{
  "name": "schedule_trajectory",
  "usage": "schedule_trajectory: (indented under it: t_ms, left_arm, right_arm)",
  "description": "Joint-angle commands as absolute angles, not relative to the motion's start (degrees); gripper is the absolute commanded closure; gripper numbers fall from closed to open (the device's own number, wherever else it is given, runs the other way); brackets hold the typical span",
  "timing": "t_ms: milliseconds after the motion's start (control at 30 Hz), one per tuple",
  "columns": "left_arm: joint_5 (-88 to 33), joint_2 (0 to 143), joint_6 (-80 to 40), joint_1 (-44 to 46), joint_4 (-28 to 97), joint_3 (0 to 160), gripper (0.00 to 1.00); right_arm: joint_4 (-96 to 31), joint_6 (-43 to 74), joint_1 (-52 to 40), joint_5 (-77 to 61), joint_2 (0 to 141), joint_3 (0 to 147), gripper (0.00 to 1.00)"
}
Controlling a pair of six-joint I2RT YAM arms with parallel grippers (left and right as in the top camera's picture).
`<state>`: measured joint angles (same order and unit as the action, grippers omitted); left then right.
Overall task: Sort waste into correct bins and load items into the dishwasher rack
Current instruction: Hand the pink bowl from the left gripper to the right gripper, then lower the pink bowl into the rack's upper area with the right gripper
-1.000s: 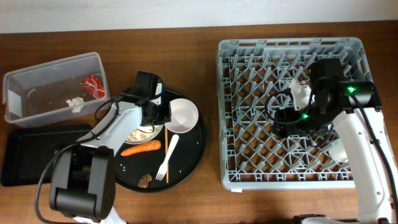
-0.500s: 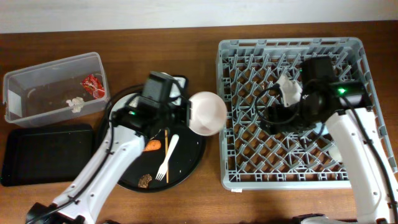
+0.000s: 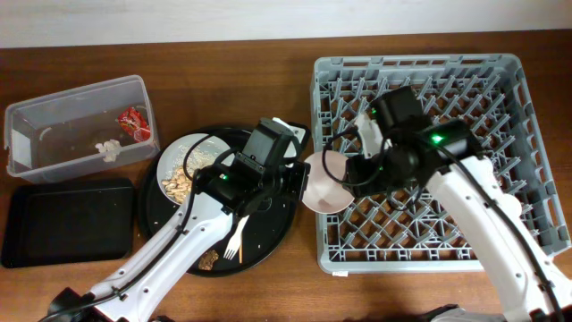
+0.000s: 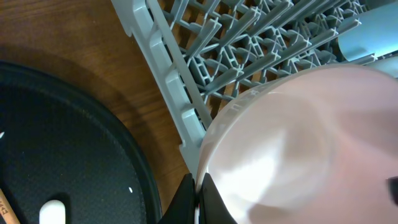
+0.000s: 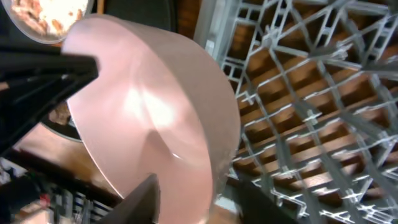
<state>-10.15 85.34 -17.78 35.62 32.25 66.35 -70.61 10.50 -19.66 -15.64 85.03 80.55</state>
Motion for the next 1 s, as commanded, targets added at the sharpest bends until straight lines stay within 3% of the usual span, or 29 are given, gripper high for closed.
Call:
schedule_trajectory:
  t_ms: [0, 33, 100, 267, 433, 500, 567, 600, 700, 967]
  left_arm:
    - [-9.61, 85.47, -18.55, 35.83, 31.94, 66.87, 1.0]
    - [-9.61, 85.47, -18.55, 35.83, 31.92, 66.87, 0.99]
    - [-9.61, 85.41, -18.52, 35.79, 32.01, 66.87, 0.87]
    - [-9.58, 83.33, -17.87, 34.33, 32.95, 66.87, 0.77]
    - [-7.03, 78.28, -17.47, 28.18, 39.35, 66.87, 0.75]
    - [-7.03, 77.1, -17.45, 25.71, 41.3, 66.87, 0.75]
    - [-7.03, 76.66, -17.45, 24.14, 42.41, 66.87, 0.75]
    - [-7.01, 76.58, -17.45, 23.55, 42.81, 66.87, 0.75]
    - [-7.01, 76.58, -17.45, 21.17, 44.77, 66.87, 0.75]
    - [-7.01, 76.58, -17.47, 16.93, 47.66, 66.85, 0.75]
  right_arm:
    - [-70.7, 12.64, -20.25, -13.23, 86.3, 80.4, 0.77]
    - [-70.7, 13.26, -20.23, -11.99, 86.3, 80.4, 0.81]
    - [-70.7, 14.06, -20.23, -8.45, 86.3, 80.4, 0.84]
    - [-70.63, 14.04, -20.12, 1.19, 86.3, 80.44, 0.92]
    - [-70.19, 14.02, -18.0, 10.9, 86.3, 81.12, 0.96]
    - [-70.22, 14.0, -17.28, 8.88, 86.3, 81.12, 0.9]
    - [-69.65, 14.0, -17.23, 5.63, 86.3, 81.12, 0.66]
    - [-69.14, 13.98, -17.26, 2.81, 86.3, 81.12, 0.61]
    - [-68.51, 13.82, -17.23, -5.5, 86.54, 81.1, 0.59]
    - [-68.4, 14.06, -17.28, -9.96, 92.9, 80.14, 0.59]
